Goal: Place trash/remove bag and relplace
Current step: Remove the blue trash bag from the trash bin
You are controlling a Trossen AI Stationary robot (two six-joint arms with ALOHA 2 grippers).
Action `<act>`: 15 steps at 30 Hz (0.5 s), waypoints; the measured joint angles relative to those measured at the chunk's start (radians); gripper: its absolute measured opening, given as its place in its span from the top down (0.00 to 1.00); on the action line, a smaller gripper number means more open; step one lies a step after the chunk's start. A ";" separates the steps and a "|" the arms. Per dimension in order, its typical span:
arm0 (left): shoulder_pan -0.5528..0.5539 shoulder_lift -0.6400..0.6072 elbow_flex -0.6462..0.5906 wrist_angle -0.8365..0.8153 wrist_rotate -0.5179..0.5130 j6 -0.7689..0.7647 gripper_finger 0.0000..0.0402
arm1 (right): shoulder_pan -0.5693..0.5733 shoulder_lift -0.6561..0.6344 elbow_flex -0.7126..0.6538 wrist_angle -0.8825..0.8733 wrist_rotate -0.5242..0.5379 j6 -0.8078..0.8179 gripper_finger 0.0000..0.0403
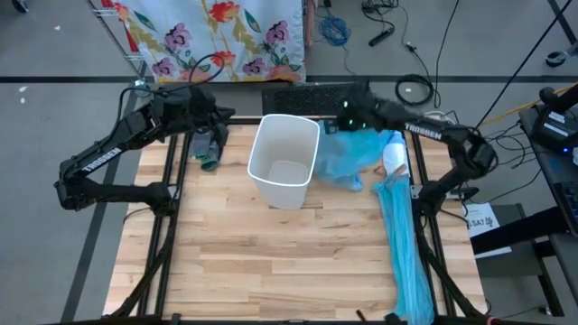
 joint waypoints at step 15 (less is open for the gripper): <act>0.000 0.000 0.000 0.000 -0.001 -0.005 1.00 | 0.175 -0.002 -0.670 0.954 0.350 0.064 1.00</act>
